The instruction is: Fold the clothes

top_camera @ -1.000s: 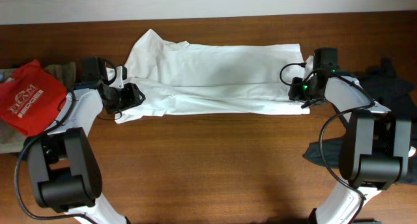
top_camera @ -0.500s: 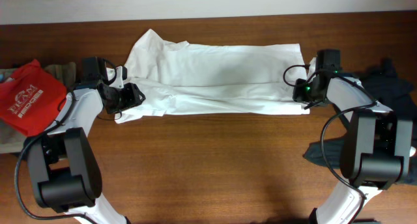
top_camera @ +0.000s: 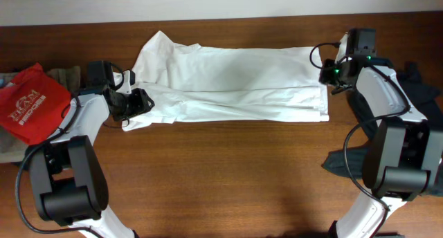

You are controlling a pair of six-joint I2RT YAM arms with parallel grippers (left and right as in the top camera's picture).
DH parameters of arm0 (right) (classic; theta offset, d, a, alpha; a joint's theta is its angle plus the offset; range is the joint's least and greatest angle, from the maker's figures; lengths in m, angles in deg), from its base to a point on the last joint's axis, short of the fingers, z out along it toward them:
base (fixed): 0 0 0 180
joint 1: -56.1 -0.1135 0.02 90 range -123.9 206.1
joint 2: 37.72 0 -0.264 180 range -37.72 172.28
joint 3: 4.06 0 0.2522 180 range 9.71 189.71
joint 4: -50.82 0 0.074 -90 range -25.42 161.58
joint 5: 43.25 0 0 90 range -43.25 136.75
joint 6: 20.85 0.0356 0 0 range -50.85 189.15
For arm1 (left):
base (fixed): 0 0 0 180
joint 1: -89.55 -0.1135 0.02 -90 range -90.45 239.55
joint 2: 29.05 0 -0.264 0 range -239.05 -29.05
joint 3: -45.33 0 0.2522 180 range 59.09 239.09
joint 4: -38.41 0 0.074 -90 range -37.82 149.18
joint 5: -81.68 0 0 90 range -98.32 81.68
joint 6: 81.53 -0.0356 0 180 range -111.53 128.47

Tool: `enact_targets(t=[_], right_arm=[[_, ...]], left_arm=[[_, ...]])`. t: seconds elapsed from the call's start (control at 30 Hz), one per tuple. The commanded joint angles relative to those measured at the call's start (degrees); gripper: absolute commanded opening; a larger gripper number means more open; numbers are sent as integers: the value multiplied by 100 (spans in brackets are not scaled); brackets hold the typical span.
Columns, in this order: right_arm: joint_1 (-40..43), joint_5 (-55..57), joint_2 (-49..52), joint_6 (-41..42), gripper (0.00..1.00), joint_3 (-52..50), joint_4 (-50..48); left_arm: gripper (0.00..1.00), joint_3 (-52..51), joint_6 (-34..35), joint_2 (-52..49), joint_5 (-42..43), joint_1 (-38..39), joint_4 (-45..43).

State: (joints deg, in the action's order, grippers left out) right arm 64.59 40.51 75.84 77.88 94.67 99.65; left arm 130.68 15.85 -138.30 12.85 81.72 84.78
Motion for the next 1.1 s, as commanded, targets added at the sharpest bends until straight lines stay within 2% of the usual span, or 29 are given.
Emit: enact_targets(t=[0.0,0.2,0.43,0.53,0.77,1.07], right_arm=[[15,70,63,-33,45,-391,138],[13,-181,142,-33,44,-1150,-345],[-46,-221,140,-31,40,-1191,-608],[15,448,92,-33,50,-719,-190],[-295,466,120,-33,49,-494,463],[-398,560,573,-31,47,-566,315]], left_arm=[[50,0,-11,-42,46,7,4],[50,0,-11,-42,48,9,4],[50,0,-11,-42,48,9,7],[50,0,-11,-42,48,9,7],[50,0,-11,-42,46,9,4],[50,0,-11,-42,46,9,4]])
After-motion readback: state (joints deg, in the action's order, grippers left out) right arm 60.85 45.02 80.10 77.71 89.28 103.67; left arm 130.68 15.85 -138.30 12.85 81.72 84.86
